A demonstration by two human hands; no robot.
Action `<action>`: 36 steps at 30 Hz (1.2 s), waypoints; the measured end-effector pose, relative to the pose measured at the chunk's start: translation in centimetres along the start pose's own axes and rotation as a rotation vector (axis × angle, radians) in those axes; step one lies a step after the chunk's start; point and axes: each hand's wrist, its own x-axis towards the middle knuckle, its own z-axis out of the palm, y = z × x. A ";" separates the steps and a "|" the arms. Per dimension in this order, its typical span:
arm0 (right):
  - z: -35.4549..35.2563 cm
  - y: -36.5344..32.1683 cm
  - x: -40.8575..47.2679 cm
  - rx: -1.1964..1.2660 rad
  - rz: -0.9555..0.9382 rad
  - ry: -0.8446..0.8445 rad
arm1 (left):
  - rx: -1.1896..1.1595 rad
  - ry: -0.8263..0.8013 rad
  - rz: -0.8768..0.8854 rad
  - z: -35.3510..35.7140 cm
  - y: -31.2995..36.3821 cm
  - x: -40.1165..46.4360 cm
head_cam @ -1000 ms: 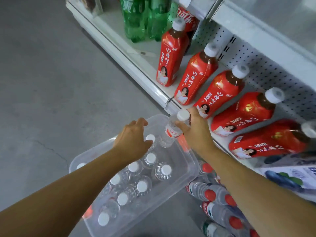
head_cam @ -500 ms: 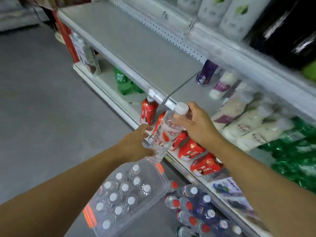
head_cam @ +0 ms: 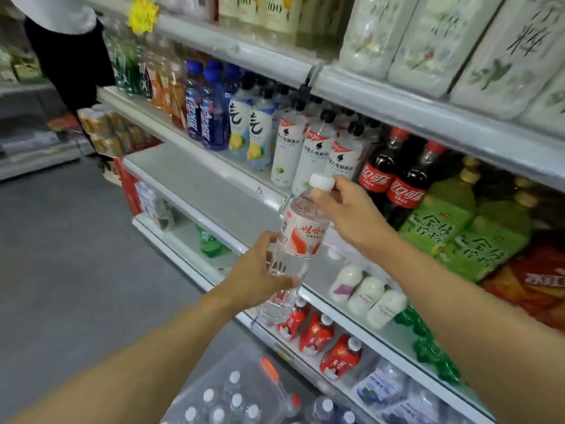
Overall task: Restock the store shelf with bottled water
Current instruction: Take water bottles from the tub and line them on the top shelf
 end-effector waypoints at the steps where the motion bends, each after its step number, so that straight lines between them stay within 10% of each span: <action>1: -0.8 -1.2 -0.2 0.005 -0.005 0.012 | 0.000 -0.002 0.009 -0.3 1.4 -0.2; 18: -19.9 -17.4 -9.2 -0.361 -0.068 0.436 | -0.083 -0.173 0.392 -0.4 25.7 -3.8; 36: -40.8 -18.9 -20.9 -0.818 0.201 0.869 | -0.144 -0.407 0.630 11.1 47.4 -7.1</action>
